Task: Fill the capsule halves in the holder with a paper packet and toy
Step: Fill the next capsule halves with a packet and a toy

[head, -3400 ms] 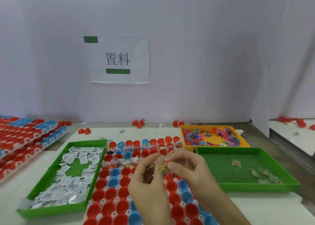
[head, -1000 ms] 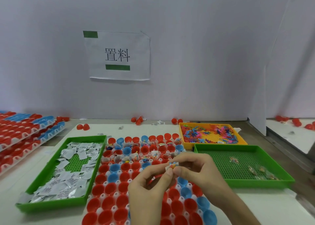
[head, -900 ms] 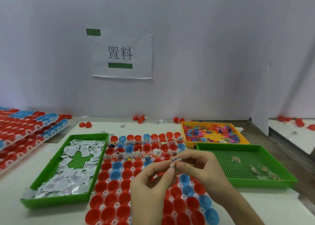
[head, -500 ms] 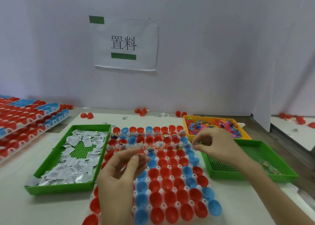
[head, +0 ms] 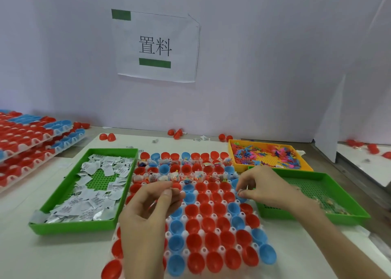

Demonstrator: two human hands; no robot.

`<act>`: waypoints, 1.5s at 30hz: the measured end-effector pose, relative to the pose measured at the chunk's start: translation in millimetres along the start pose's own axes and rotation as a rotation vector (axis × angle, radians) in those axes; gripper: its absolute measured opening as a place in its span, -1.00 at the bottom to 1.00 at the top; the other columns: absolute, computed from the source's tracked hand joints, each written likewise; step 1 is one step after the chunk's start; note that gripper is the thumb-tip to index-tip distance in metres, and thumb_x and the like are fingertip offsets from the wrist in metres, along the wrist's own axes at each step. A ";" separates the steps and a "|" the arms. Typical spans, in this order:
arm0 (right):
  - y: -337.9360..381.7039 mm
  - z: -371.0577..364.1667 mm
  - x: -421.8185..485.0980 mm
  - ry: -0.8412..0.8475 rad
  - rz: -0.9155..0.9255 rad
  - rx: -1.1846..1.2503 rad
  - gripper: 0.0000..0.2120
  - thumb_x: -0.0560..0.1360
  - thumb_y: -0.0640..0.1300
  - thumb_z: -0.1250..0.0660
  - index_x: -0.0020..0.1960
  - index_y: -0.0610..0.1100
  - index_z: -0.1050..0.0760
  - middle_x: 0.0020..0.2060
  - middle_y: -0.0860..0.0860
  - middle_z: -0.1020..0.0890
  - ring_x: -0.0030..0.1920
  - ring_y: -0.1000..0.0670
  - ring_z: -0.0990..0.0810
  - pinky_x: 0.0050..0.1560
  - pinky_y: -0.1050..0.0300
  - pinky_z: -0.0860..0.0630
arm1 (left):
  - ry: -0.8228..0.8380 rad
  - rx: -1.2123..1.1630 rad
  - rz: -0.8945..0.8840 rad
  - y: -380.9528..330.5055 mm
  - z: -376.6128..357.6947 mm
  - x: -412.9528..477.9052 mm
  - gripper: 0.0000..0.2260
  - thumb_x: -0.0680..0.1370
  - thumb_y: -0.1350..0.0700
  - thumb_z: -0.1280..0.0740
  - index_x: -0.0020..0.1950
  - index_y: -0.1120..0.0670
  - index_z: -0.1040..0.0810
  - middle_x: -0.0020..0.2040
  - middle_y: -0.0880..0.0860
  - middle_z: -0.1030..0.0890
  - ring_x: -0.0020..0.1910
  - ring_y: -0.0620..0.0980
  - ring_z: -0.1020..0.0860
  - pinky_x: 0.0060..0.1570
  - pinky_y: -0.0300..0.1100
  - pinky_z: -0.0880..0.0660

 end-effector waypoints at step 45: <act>-121.8 54.7 62.0 -0.325 -0.360 -0.008 -0.93 0.47 -0.13 -0.51 -0.17 -0.10 -0.67 -0.15 -0.05 -0.68 -0.16 0.04 -0.54 -0.13 0.15 -0.37 | 0.117 1.407 -0.010 14.9 87.6 140.1 -0.94 0.47 0.09 -0.53 -0.18 -0.05 -0.68 0.13 0.08 -0.66 -0.22 -0.13 -0.50 -0.14 -0.15 -0.47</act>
Point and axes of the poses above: each hand's wrist, its own x-axis towards the middle knuckle, its own z-axis out of the back of the hand, y = z × x, the point moved 10 cm from there along x, towards the middle knuckle
